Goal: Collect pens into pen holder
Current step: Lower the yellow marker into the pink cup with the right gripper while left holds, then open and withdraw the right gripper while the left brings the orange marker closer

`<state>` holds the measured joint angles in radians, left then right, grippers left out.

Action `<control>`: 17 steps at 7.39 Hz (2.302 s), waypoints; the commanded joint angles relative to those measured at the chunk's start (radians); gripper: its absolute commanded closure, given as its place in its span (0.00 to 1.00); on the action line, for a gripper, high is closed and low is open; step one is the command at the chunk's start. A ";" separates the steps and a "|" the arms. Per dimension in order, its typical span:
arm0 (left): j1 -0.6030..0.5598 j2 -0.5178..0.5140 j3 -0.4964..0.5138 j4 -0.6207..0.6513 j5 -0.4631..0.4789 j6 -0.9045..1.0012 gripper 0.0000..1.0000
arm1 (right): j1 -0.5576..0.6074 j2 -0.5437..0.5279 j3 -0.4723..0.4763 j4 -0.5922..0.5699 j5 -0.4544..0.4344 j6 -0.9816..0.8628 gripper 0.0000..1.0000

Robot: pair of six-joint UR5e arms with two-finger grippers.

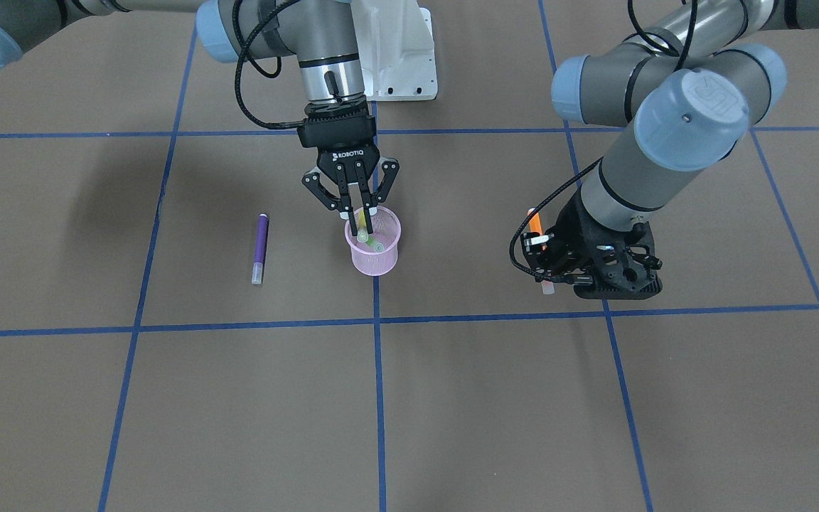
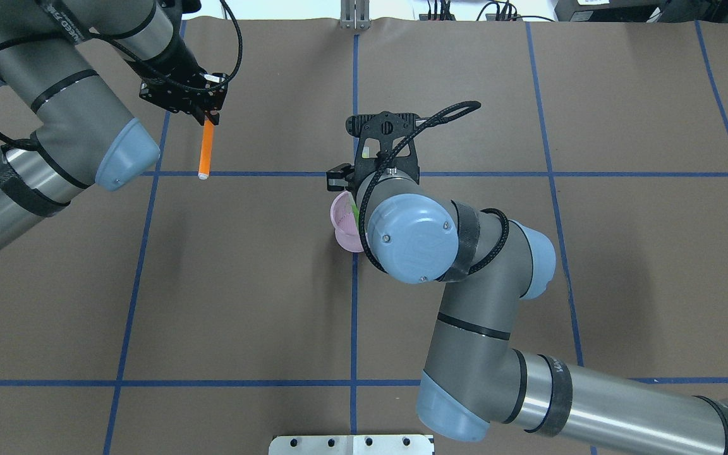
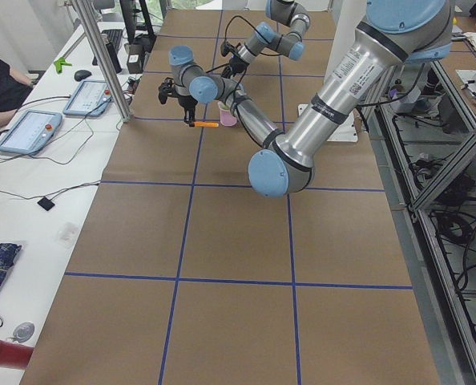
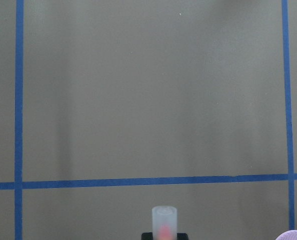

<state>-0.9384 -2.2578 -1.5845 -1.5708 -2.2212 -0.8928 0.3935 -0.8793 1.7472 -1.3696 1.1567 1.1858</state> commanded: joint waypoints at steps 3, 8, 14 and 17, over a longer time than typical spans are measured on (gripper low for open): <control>0.000 0.000 0.001 0.000 0.000 0.000 1.00 | -0.035 0.003 -0.049 0.001 -0.084 -0.002 1.00; 0.000 -0.003 -0.003 -0.002 0.000 0.000 1.00 | -0.048 0.014 -0.080 0.041 -0.141 0.002 0.00; 0.004 -0.052 -0.152 -0.006 0.157 -0.110 1.00 | 0.273 -0.055 -0.028 -0.008 0.615 -0.020 0.00; 0.154 -0.108 -0.202 -0.005 0.497 -0.295 1.00 | 0.357 -0.058 -0.037 -0.260 0.798 -0.156 0.00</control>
<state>-0.8565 -2.3548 -1.7591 -1.5755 -1.8711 -1.1122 0.7265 -0.9354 1.7149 -1.5254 1.9104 1.1035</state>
